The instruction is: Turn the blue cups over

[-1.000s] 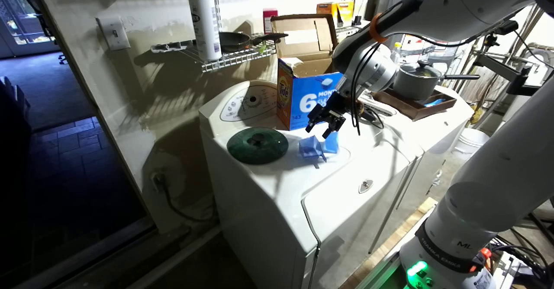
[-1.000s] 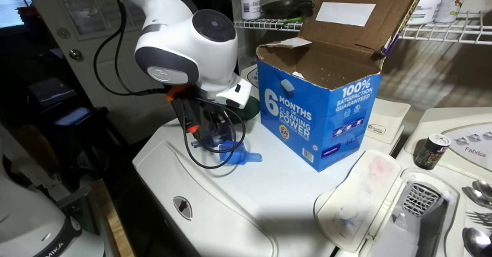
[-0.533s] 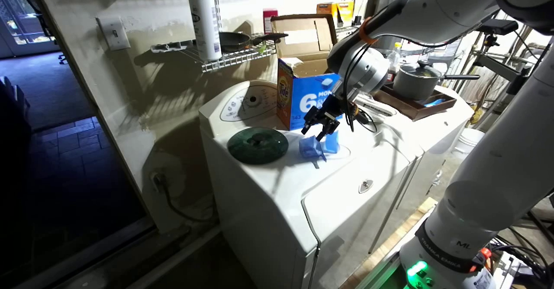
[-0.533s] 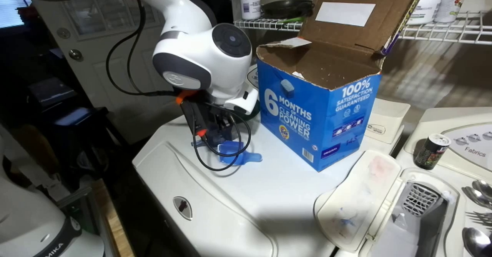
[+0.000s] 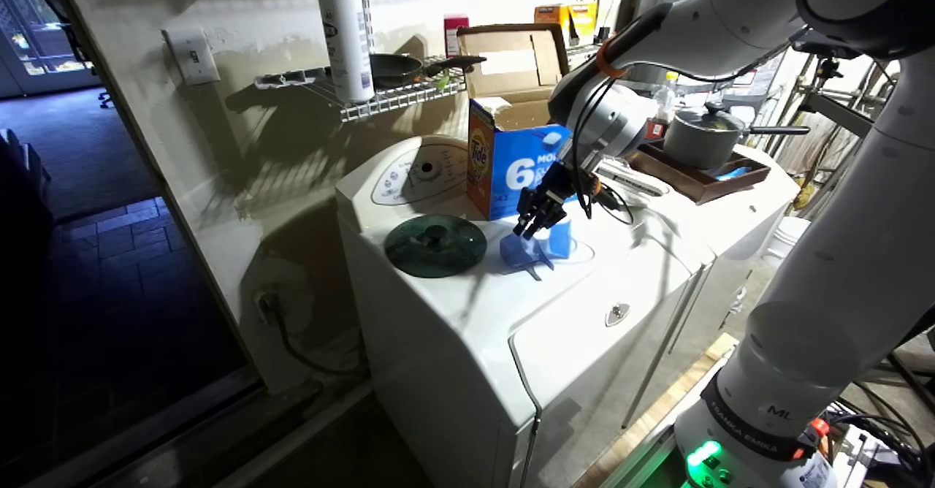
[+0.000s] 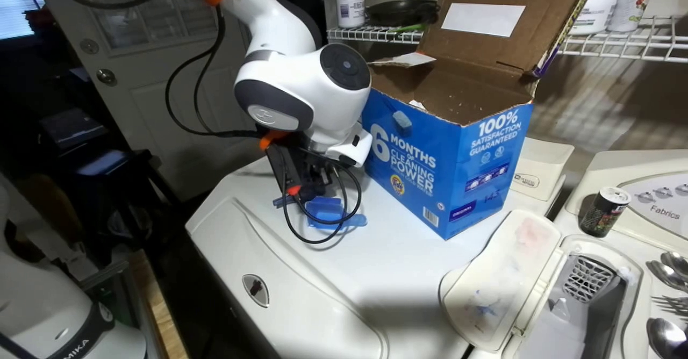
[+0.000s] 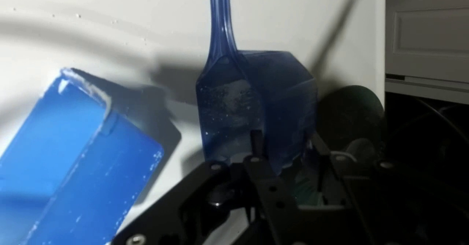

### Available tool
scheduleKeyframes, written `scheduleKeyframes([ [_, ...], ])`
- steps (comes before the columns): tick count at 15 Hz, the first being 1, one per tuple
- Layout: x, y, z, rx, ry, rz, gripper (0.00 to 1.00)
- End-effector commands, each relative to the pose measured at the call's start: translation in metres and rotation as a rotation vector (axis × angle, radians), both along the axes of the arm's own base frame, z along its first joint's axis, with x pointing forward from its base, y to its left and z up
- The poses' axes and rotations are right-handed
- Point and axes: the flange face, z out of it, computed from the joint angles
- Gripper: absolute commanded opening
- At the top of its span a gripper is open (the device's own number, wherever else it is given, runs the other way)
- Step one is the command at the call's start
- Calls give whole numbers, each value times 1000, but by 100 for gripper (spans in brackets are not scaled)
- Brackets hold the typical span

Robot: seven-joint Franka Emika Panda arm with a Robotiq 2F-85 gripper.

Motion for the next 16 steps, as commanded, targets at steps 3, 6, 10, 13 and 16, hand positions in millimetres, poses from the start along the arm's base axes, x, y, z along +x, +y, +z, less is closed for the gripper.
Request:
scheduleKeyframes([
  [3,11,-1,2,4,11,-1,0],
  [6,15,9,12,-18,14,11,1],
  [10,20,32,26,-81,35,46,1],
  [13,22,47,30,-166,96,78,1],
  [16,26,62,37,-269,144,105,1],
])
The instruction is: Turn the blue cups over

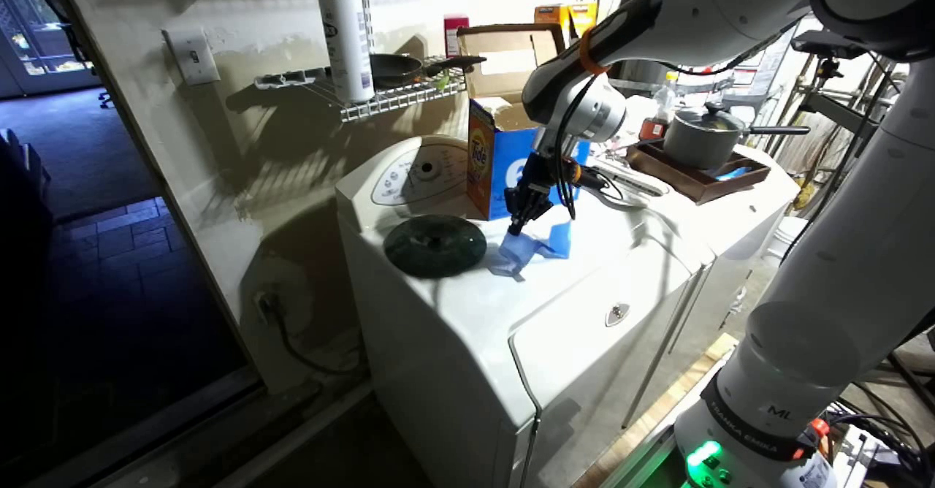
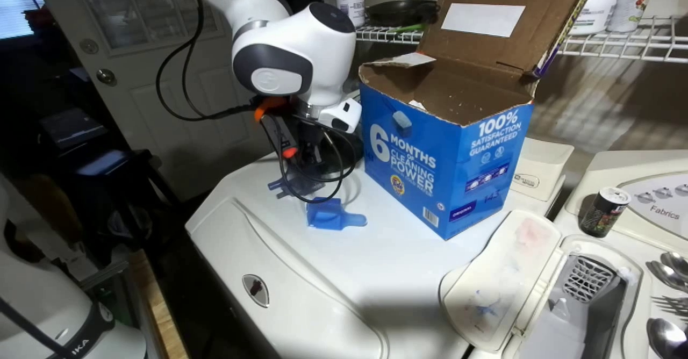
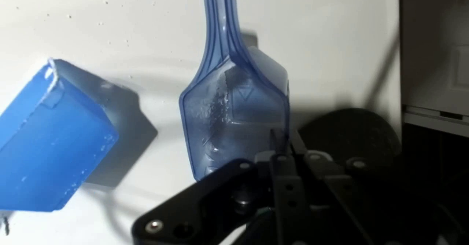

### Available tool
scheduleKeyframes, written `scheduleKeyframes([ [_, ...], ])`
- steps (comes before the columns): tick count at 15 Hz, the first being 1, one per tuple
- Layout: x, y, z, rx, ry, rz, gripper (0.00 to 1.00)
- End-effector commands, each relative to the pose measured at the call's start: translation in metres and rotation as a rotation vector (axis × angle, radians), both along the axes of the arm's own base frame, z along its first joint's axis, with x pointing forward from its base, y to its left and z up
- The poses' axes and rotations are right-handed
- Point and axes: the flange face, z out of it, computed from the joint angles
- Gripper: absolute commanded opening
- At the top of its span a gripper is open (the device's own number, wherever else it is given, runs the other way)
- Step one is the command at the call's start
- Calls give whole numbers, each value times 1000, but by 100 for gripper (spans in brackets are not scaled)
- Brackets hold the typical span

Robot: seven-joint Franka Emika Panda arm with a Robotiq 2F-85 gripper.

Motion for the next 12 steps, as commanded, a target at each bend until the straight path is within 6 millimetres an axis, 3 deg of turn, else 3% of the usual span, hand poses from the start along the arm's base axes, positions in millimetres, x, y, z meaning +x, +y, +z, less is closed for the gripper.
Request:
scheduleKeyframes([
  [1,3,19,7,-133,55,24,1],
  [6,9,41,9,-311,93,68,1],
  [7,10,45,8,-334,94,74,28],
  [8,10,49,10,-344,93,84,29],
  [12,9,58,27,-379,41,106,55],
])
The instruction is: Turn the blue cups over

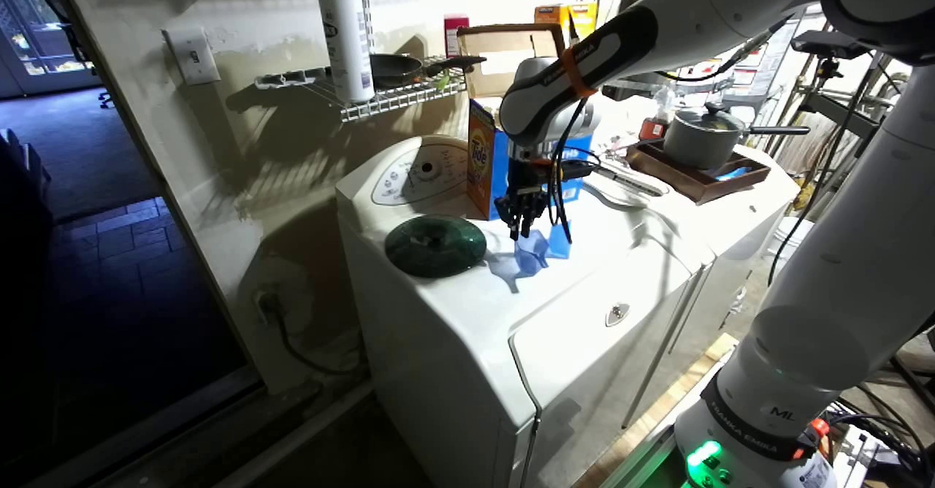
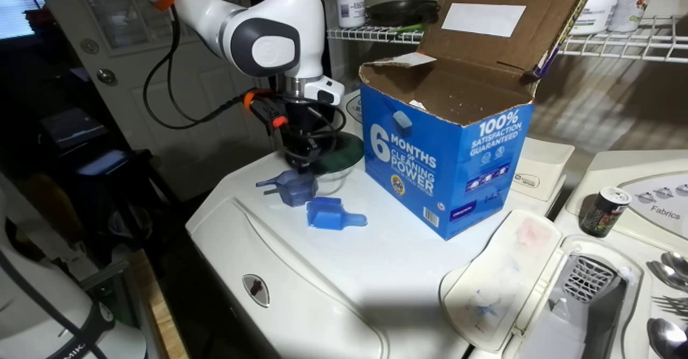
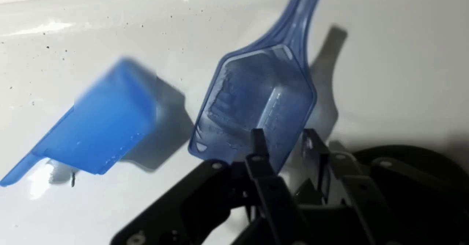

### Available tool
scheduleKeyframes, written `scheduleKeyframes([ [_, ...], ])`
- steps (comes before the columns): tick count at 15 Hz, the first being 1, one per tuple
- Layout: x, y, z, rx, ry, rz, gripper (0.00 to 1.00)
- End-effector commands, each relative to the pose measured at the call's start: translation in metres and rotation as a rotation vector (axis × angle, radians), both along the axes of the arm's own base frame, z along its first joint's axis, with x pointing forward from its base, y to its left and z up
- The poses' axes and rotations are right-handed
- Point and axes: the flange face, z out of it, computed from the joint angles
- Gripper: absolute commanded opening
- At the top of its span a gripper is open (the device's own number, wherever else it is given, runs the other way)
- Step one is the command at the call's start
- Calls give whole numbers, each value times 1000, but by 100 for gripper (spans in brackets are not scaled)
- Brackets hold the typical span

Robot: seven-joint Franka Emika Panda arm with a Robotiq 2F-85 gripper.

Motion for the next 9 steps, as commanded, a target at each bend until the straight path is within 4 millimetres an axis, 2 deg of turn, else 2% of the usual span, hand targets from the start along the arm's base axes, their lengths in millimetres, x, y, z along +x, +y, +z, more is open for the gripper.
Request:
scheduleKeyframes([
  [1,-1,8,22,-44,-53,14,62],
  [6,-20,0,56,-17,-220,-89,96],
  [7,-27,-3,63,-14,-268,-131,100],
  [9,-42,-11,68,14,-310,-220,100],
])
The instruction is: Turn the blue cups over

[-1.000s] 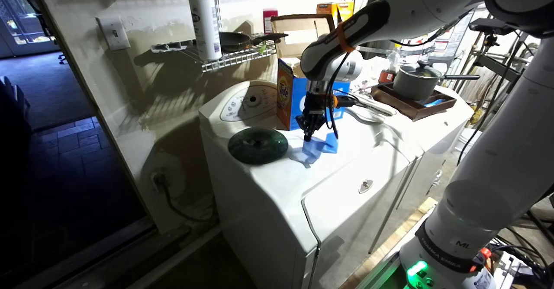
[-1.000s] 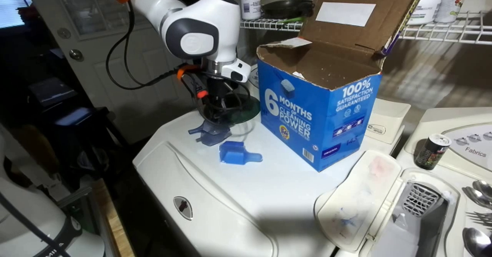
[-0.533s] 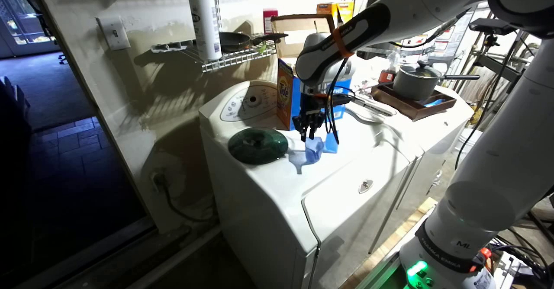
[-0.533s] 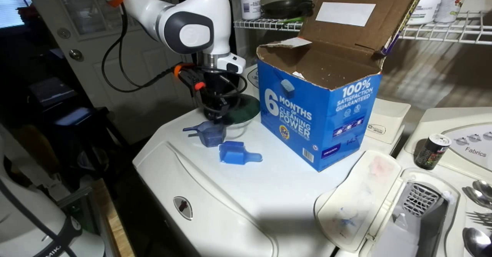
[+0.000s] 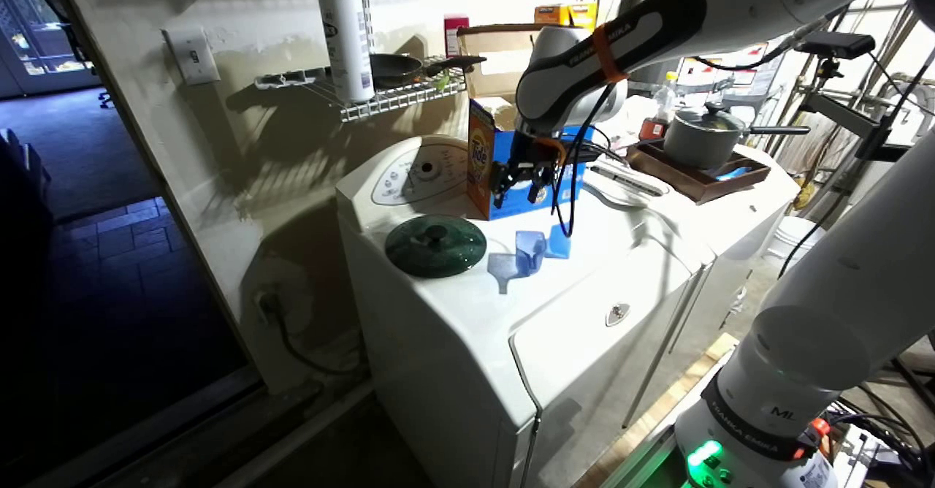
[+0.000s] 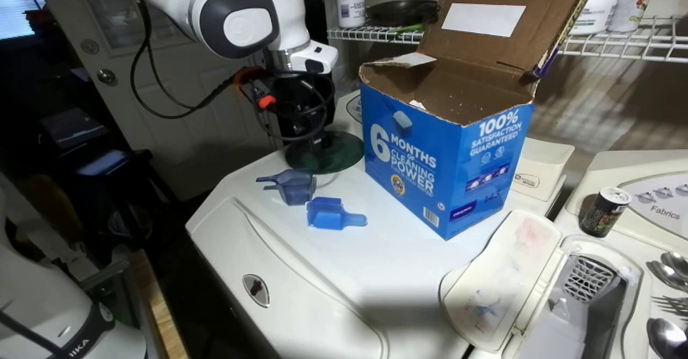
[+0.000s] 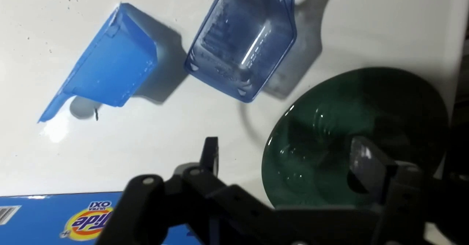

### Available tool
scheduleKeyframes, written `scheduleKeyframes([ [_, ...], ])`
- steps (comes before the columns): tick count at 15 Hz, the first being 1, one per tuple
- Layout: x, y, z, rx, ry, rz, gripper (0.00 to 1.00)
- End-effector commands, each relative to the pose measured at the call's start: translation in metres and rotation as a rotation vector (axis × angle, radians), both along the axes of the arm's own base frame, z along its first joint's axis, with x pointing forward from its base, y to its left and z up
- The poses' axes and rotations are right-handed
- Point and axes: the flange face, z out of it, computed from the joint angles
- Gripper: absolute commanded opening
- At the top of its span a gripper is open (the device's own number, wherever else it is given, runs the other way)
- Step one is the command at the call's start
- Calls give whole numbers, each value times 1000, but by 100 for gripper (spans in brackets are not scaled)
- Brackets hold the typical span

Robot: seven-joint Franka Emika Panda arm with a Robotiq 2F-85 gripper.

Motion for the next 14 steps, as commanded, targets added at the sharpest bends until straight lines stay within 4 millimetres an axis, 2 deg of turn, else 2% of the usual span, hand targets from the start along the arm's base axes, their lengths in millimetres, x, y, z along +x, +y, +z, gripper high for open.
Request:
scheduleKeyframes([
  [1,-40,-15,12,66,-96,-157,100],
  [4,-61,-42,10,141,-139,-276,100],
  [7,-77,-84,7,219,-185,-413,100],
  [10,-86,-117,0,300,-184,-556,100],
  [14,-90,-141,-15,386,-143,-645,100],
])
